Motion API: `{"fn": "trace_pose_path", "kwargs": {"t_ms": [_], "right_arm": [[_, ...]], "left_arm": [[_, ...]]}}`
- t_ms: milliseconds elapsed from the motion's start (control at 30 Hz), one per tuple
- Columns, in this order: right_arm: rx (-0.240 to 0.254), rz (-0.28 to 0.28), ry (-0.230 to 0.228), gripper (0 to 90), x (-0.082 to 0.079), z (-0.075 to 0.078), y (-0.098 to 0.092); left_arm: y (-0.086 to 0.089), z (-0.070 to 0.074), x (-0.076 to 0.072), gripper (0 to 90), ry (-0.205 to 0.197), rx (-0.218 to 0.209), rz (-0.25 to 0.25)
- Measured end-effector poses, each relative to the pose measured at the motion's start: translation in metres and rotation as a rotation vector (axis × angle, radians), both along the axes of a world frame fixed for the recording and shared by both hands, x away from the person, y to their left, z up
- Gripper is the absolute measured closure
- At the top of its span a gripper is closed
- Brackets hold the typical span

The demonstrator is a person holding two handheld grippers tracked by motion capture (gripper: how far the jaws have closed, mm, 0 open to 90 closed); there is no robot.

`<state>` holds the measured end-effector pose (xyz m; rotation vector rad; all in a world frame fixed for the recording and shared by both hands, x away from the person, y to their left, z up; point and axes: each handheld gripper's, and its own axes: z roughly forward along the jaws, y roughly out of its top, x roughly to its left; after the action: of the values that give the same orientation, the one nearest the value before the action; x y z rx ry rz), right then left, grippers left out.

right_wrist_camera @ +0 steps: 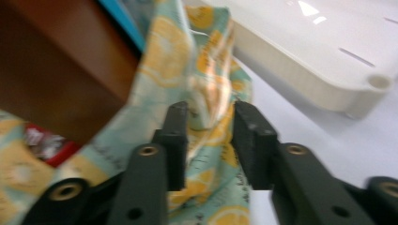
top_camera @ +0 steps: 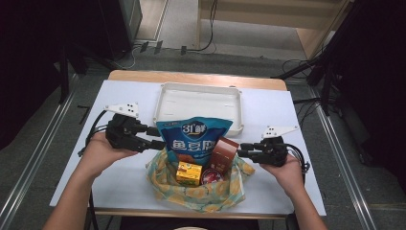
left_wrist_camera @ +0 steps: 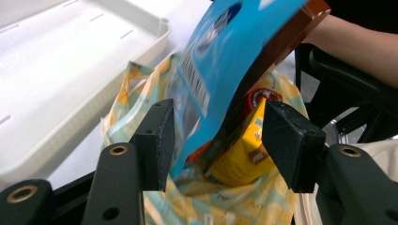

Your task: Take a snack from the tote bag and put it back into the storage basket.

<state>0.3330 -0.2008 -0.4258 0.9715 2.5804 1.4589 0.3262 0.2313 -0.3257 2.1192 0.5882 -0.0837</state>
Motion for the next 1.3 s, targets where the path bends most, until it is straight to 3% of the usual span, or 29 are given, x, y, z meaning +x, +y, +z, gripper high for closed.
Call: {"fn": "trace_pose_path", "kwargs": {"t_ms": [200, 400, 600, 767, 1067, 1300], "right_arm": [[0.031, 0.055, -0.013, 90.0, -0.009, 0.015, 0.001], [0.042, 0.135, -0.026, 90.0, -0.018, 0.026, 0.002], [0.055, 0.225, -0.027, 90.0, -0.023, 0.027, 0.012], [0.065, 0.246, -0.004, 90.0, -0.019, 0.018, 0.015], [-0.020, 0.244, 0.030, 90.0, -0.013, -0.010, 0.019], [-0.028, 0.250, 0.069, 90.0, -0.008, -0.027, 0.019]], "left_arm": [[-0.013, 0.008, 0.006, 45.1, -0.008, -0.006, -0.021], [-0.021, 0.012, 0.012, 46.6, -0.018, 0.005, -0.034], [-0.026, 0.013, 0.017, 55.0, -0.010, 0.014, -0.040], [-0.029, 0.012, 0.018, 64.0, -0.023, 0.036, -0.027], [-0.027, 0.014, 0.017, 76.2, -0.044, 0.024, -0.026], [-0.028, 0.013, 0.017, 84.7, -0.065, 0.019, -0.036]]}}
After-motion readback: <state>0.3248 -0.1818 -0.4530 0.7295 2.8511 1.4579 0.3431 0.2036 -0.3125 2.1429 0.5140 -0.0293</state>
